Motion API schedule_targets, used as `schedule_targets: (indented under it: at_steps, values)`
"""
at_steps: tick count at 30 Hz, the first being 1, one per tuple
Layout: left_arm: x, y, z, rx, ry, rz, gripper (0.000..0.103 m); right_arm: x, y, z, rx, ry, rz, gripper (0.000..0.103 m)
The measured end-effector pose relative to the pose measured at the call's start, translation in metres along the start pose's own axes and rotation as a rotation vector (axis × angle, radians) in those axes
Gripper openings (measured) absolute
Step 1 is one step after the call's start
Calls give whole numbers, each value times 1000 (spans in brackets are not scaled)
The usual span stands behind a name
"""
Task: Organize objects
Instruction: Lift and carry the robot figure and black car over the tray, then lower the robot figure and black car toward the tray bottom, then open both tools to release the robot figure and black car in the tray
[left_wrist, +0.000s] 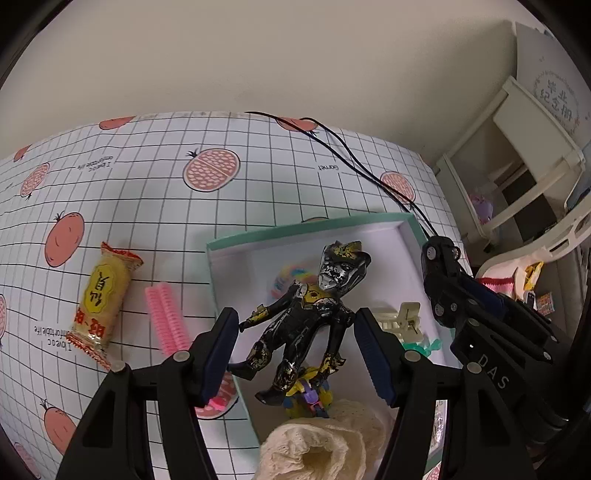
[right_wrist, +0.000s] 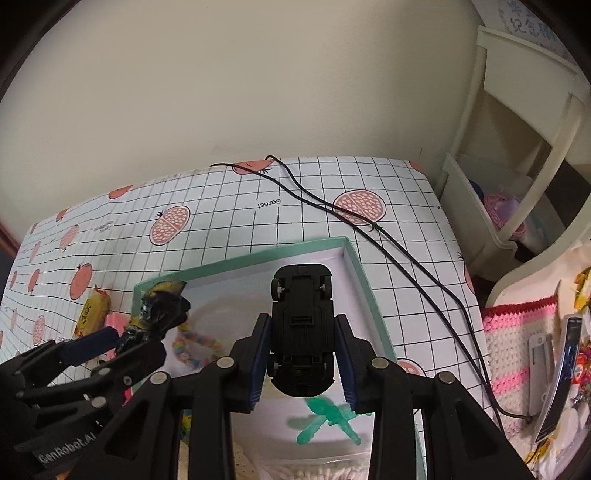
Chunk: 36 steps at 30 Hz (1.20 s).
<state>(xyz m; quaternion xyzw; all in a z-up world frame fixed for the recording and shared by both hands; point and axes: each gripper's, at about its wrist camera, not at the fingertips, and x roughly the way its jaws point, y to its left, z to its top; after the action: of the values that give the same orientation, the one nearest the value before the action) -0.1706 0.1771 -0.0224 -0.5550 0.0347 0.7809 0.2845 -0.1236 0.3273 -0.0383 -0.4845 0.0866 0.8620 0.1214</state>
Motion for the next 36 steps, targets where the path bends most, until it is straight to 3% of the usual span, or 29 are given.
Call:
schedule_targets:
  at_steps: [14,36]
  values:
    - [18,-5,-2,19,49,17,66,16,-5,-6,9,52,-60,36]
    - [15,-5,-1,13,51,-7,69,13,-8,-2,23,67,-66,37]
